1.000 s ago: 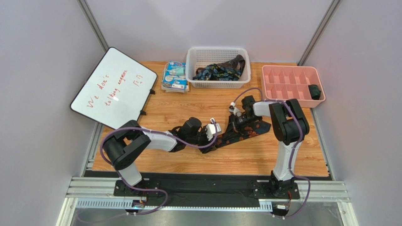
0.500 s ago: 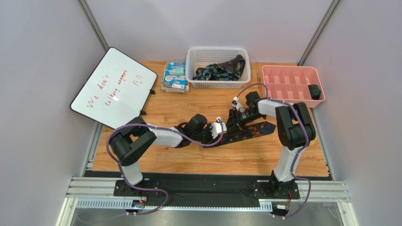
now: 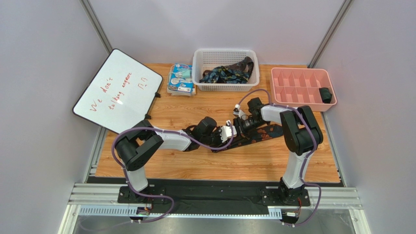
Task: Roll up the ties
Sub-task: Roll the tie at the center of the board.
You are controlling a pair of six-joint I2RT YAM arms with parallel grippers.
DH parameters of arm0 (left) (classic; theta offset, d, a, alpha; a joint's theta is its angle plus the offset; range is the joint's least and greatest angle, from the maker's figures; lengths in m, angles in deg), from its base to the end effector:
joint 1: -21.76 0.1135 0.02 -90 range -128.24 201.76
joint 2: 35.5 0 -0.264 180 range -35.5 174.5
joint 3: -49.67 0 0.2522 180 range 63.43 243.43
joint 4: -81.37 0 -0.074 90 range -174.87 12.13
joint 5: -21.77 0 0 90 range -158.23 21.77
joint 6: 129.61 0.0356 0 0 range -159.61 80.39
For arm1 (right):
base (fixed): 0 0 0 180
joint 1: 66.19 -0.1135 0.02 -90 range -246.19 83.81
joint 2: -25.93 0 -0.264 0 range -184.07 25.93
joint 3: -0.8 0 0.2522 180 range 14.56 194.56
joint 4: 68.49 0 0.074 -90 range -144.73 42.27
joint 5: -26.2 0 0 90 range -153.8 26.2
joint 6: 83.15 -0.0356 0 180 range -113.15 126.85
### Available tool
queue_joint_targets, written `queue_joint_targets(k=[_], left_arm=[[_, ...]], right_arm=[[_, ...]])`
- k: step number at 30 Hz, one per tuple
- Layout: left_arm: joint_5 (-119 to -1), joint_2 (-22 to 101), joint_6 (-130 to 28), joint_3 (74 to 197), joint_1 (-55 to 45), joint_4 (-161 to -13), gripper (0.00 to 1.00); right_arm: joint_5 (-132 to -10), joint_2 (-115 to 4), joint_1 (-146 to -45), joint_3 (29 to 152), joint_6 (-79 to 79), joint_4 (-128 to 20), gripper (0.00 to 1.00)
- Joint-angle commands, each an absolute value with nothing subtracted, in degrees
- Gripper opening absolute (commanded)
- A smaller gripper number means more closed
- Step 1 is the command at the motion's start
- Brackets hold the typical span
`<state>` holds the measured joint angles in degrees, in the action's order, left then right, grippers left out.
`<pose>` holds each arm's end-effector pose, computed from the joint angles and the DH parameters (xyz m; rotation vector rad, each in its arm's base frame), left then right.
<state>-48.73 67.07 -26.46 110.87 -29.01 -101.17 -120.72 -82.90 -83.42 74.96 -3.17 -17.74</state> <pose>0.2125 -0.2790 0.1370 1.3771 1.8500 -0.7287 0.2969 0.1233 0.1268 0.2223 -2.6217 -1.4105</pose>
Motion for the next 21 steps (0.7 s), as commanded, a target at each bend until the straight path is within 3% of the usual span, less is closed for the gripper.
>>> queue_joint_targets(k=[1,3,8,21], left_arm=[[-47.0,66.7,-25.2,110.3,-28.9,-95.8,0.53],[-44.3,65.2,-25.4,109.4,-28.4,-97.0,0.62],[-40.8,60.6,-26.9,104.5,-25.6,-105.8,0.73],[-38.8,65.2,-25.7,105.1,-24.7,-118.2,0.79]], right_arm=[[-116.0,-84.7,-83.4,76.6,-2.2,-20.1,0.08],[-114.4,-85.9,-83.3,77.0,-1.9,-19.8,0.0],[-112.1,-88.8,-82.4,77.0,-2.3,-19.1,0.0],[-109.6,-97.9,-80.6,81.4,-3.5,-15.9,0.0]])
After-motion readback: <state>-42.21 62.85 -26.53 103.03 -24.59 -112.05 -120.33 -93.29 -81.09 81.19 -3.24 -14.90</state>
